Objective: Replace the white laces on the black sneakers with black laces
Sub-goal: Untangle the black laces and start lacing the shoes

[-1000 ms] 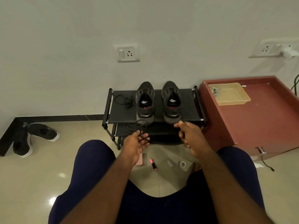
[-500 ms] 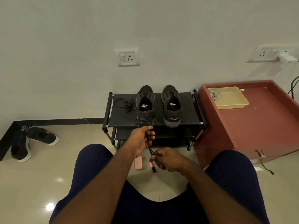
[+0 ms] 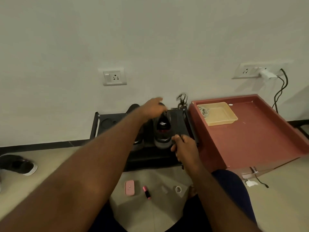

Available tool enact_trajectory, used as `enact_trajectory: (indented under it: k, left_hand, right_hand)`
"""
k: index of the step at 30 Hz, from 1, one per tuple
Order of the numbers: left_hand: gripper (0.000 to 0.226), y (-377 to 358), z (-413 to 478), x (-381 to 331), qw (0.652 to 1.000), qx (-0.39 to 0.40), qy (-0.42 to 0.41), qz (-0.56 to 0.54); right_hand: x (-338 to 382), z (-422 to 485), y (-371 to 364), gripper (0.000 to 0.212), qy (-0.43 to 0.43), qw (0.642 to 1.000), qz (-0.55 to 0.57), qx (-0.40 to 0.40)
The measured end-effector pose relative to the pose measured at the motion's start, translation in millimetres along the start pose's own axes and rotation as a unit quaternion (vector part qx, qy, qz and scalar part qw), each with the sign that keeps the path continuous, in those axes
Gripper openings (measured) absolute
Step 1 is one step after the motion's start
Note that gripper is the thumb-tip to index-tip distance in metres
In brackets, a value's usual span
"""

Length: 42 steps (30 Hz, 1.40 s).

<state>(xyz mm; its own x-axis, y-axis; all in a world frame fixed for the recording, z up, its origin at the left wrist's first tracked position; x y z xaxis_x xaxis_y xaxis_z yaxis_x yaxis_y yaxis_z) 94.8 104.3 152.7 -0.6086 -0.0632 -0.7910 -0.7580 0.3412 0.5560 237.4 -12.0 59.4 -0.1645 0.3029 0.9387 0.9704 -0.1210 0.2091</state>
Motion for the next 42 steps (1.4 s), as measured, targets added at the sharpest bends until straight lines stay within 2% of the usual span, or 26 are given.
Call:
enact_trajectory:
  k: [3, 6, 8, 10, 15, 19, 21, 22, 24, 25, 27, 29, 31, 34, 37, 39, 42]
  left_hand:
    - [0.032, -22, 3, 54, 0.985, 0.026, 0.048, 0.165]
    - [0.049, -30, -9, 111, 0.954, -0.031, 0.121, 0.272]
    - [0.057, -35, -17, 135, 0.938, -0.022, 0.151, 0.311]
    - [0.048, -34, -23, 146, 0.928, -0.007, 0.141, 0.344]
    - [0.032, -7, -15, 143, 0.881, -0.041, 0.093, 0.462]
    - [0.031, -2, -18, 159, 0.883, -0.016, 0.13, 0.451]
    - [0.039, -9, -17, 159, 0.89, -0.028, 0.132, 0.435]
    - [0.044, -13, -15, 150, 0.892, -0.054, 0.106, 0.436]
    - [0.051, -28, -8, 121, 0.902, -0.11, 0.004, 0.417]
    - [0.054, -40, -3, 107, 0.916, -0.106, -0.044, 0.385]
    - [0.065, -69, 7, 92, 0.944, -0.032, -0.084, 0.317]
    - [0.071, -94, 19, 95, 0.947, 0.047, -0.06, 0.312]
    - [0.06, -106, 29, 105, 0.927, 0.072, -0.05, 0.365]
    - [0.035, -109, 41, 110, 0.9, 0.053, -0.078, 0.425]
    - [0.029, -106, 42, 105, 0.901, 0.034, -0.113, 0.418]
    - [0.029, -100, 35, 97, 0.907, 0.0, -0.131, 0.401]
    - [0.026, -93, 12, 91, 0.909, -0.038, -0.141, 0.39]
  right_hand:
    - [-37, 9, 5, 0.031, -0.061, 0.998, -0.005, 0.016]
    - [-72, 9, 12, 0.028, -0.079, 0.997, -0.004, -0.006]
    - [-81, 10, 14, 0.024, -0.079, 0.997, 0.004, -0.013]
    - [-77, 11, 11, 0.019, -0.065, 0.998, 0.007, 0.0]
    - [-72, 16, -3, 0.02, -0.065, 0.997, -0.013, 0.039]
    - [-73, 24, -13, 0.029, -0.079, 0.995, -0.038, 0.036]
    - [-74, 27, -18, 0.036, -0.101, 0.993, -0.044, 0.031]
    - [-74, 27, -20, 0.039, -0.108, 0.993, -0.045, 0.029]
    - [-73, 29, -26, 0.043, -0.113, 0.993, -0.035, 0.023]
    - [-70, 29, -28, 0.043, -0.115, 0.993, -0.023, 0.018]
    - [-66, 28, -29, 0.034, -0.134, 0.991, 0.018, 0.004]
    - [-62, 27, -26, 0.026, -0.144, 0.988, 0.049, -0.002]
    - [-60, 27, -23, 0.026, -0.134, 0.99, 0.052, 0.009]
    - [-56, 28, -19, 0.026, -0.105, 0.994, 0.005, 0.033]
    - [-56, 30, -14, 0.015, -0.071, 0.997, 0.003, 0.025]
    - [-55, 32, -8, 0.029, -0.055, 0.998, 0.031, 0.004]
    - [-49, 39, -7, 0.024, -0.036, 0.999, 0.035, 0.002]
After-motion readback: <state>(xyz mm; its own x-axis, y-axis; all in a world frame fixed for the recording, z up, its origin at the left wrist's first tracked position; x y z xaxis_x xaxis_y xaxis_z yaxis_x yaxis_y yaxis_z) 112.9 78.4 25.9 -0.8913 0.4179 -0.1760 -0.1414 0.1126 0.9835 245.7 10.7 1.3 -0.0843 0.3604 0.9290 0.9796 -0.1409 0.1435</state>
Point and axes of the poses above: each hand's wrist, its own z-axis towards the middle knuckle, its own y-axis out of the back of the hand, x = y × z, the point moved 6 cm from there along z, towards the middle knuckle, and after that the axes turned 3 degrees about x, right-handed, at the moved point
